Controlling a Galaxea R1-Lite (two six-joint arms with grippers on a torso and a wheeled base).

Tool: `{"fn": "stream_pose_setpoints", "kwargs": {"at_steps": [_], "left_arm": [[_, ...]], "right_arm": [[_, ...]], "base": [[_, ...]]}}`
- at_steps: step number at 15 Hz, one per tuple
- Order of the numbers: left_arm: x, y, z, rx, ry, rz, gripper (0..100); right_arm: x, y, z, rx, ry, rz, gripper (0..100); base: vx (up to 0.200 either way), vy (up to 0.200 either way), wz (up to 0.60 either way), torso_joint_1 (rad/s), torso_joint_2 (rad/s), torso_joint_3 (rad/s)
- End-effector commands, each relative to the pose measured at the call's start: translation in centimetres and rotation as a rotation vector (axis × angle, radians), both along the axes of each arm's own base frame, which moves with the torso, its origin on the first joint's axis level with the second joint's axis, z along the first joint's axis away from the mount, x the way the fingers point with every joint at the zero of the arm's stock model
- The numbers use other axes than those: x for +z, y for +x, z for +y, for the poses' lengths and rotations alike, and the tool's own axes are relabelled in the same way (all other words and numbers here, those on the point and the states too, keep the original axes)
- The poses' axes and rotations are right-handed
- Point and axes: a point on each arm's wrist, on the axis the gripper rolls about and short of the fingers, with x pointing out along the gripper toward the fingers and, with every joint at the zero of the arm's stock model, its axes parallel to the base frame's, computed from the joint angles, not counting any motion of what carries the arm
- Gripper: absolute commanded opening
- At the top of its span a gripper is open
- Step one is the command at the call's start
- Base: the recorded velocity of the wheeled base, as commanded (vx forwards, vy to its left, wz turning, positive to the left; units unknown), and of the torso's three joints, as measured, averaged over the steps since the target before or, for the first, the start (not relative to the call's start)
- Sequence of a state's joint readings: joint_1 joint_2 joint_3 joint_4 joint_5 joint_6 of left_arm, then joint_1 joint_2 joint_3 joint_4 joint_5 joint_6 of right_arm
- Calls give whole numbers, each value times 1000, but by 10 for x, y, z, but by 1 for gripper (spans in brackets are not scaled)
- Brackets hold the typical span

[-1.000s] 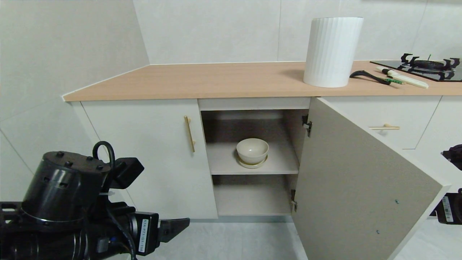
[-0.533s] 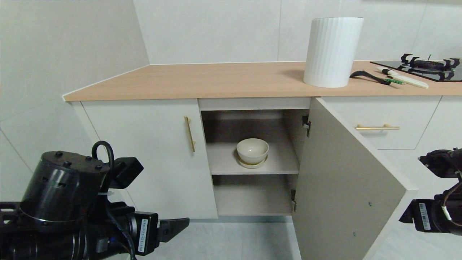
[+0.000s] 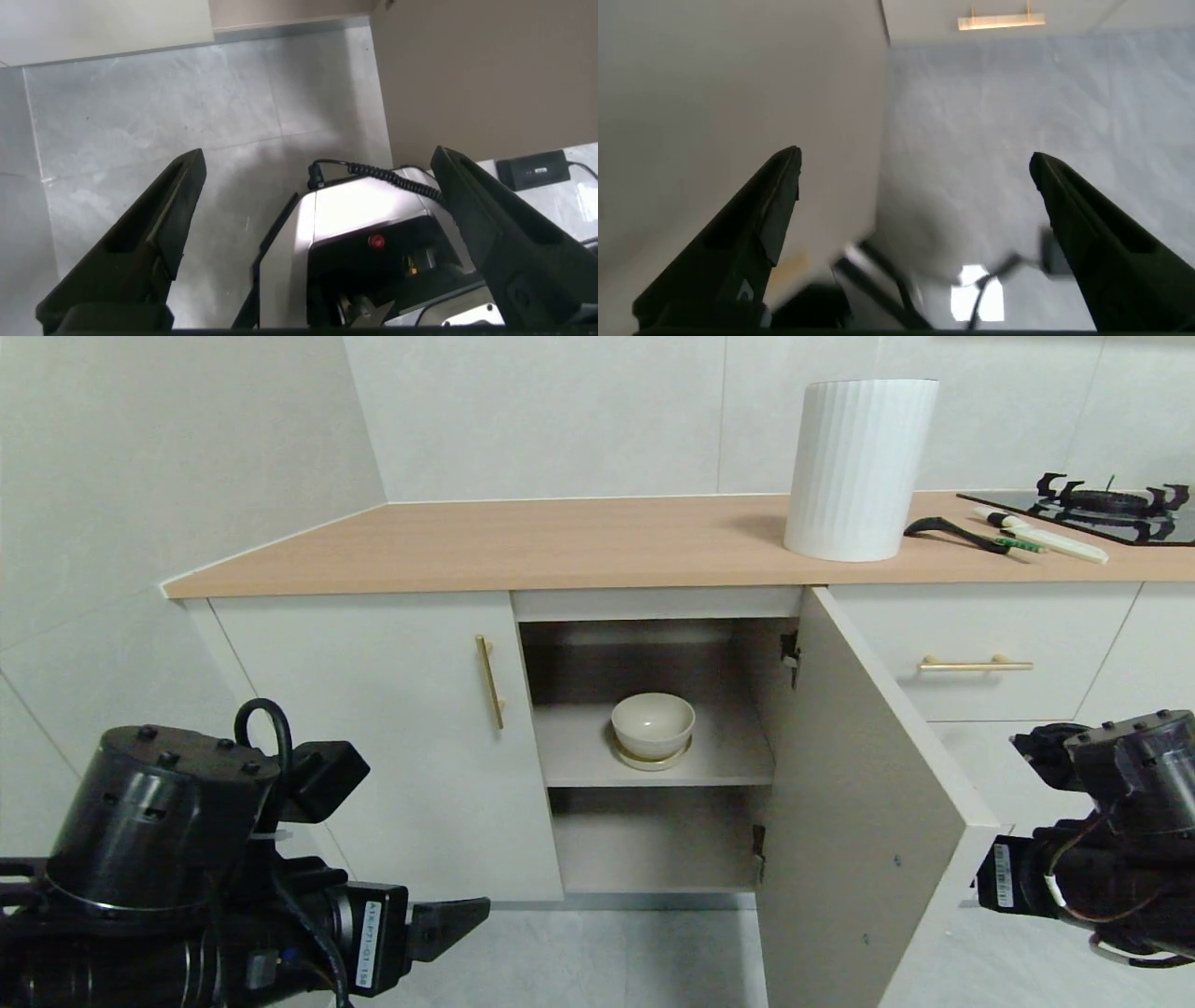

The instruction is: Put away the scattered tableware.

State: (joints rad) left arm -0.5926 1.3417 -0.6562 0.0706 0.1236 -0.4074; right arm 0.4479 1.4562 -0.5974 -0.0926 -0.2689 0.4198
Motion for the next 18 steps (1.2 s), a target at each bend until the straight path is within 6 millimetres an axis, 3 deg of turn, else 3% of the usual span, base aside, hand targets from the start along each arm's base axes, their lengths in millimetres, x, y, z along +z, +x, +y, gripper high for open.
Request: {"fn": "stream_pose_setpoints", "kwargs": {"at_steps": [1,5,9,13,18], "left_arm": [[0,0,0,1,-1,-1,100],[0,0,0,1,0,-2,100],[0,-1,0,1,1,-1,100],[1,-2,1,0,-1,-5,100],[2,-3,1,-2,-2,-7,100]], "right_arm": [[-13,1,8,24,-4,50,100],[-17,0,7,20,-14,68,100],[-18,0,5,14,-17,71,100],[-19,1,6,12,-19,75,100],[-44,37,24,-24,59,10,100]], "base": [[0,0,0,0,0,0],[0,0,0,0,0,0],[-200,0,0,6,1,-5],[0,0,0,0,0,0],[0,0,0,0,0,0]]}}
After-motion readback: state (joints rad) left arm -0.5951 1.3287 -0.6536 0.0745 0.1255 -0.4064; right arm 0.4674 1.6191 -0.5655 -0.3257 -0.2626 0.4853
